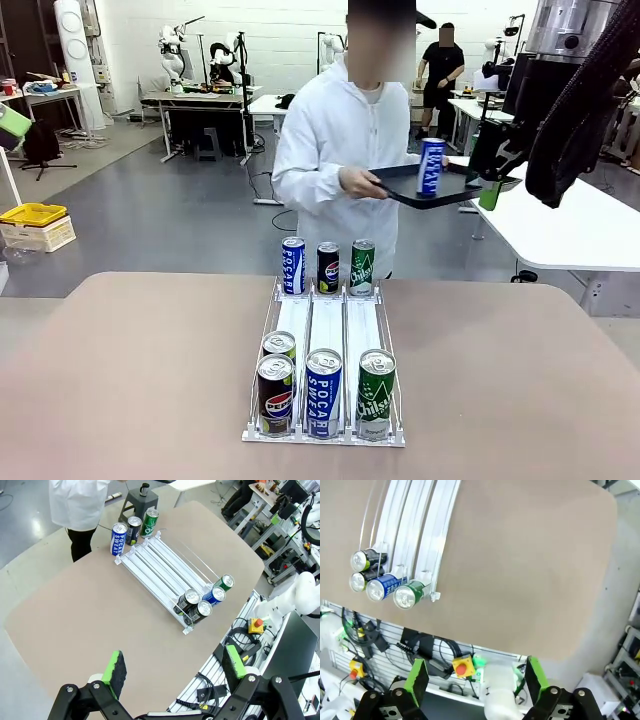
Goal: Retrieve and hand over the desired beverage to the person.
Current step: Place the picked can on the Handle tray extended by the person.
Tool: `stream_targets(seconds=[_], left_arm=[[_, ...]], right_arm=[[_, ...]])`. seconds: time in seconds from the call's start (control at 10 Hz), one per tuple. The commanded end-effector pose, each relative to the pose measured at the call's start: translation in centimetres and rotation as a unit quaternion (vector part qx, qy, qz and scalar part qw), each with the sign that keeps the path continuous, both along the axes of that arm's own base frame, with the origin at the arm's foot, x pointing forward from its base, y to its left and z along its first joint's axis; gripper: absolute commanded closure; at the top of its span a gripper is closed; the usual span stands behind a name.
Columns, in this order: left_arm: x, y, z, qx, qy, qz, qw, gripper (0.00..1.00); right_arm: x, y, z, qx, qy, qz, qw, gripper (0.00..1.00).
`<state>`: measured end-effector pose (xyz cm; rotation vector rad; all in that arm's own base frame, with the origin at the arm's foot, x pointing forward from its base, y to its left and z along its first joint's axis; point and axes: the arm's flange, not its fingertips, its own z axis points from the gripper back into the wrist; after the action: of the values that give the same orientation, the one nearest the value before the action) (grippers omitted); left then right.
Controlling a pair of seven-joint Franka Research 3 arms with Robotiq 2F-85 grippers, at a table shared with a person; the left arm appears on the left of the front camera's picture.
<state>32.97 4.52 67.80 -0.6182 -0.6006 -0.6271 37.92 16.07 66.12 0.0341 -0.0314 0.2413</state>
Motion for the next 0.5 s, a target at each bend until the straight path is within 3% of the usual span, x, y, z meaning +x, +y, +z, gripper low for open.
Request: stream_targets(seconds=[0.0,0.1,0.2,0.3,0.4], left_arm=[[0.0,0.0,0.0,-0.001,-0.005,-0.005,1.0,0.0],[0.0,0.0,0.0,-0.001,-0.005,-0.005,1.0,0.0],[0.0,0.0,0.0,-0.001,-0.005,-0.005,1.0,0.0],[0.0,0.0,0.0,-0.001,-0.005,-0.005,1.0,0.0],[0.0,0.0,0.0,-0.001,-0.005,-0.005,1.0,0.0]], right_arm=[[0.0,-0.2,0.0,-0.004,0.001,0.002,1.0,0.0],[0.0,0.0,0.0,0.0,0.0,0.0,1.0,0.0],[-1.7,-3.6,-0.8,0.046,-0.008,0.076,0.996,0.0],[-3.7,-7.0,-1.4,0.128,-0.024,0.178,0.975,0.0],[-5.7,-10.2,-1.8,0.188,-0.067,0.274,0.941,0.0]])
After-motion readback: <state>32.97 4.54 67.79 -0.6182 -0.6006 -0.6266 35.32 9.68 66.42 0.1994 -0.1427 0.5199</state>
